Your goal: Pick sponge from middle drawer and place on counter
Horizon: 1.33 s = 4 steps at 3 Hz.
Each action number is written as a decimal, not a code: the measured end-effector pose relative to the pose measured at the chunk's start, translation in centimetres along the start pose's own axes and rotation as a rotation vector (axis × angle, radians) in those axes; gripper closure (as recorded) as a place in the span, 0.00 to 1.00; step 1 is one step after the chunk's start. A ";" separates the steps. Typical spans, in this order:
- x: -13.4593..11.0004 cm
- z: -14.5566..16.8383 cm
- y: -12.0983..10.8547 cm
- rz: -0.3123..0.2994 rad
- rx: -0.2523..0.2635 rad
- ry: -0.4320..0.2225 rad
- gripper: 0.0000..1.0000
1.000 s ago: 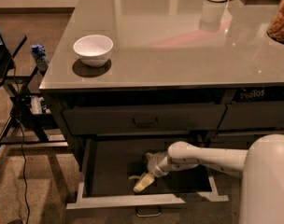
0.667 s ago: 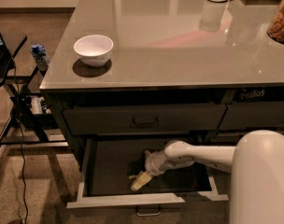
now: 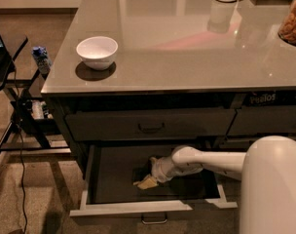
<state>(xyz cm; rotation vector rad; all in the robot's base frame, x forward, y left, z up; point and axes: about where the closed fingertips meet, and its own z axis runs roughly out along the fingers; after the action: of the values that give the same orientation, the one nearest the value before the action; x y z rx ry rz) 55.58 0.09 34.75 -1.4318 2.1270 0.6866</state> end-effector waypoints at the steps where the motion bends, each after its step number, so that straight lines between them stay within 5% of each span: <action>1: 0.0 0.0 0.0 0.000 0.000 0.000 0.64; 2: 0.0 0.0 0.0 0.000 0.000 0.000 0.87; 3: 0.0 0.0 0.0 0.000 0.000 0.000 1.00; 4: -0.4 -0.5 0.1 0.000 0.000 0.000 1.00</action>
Offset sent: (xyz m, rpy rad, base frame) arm 0.0000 0.0000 0.0000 0.0000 0.0000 0.0000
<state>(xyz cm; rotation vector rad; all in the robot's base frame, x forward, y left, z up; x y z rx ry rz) 55.58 0.08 35.34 -1.4313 2.1274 0.6867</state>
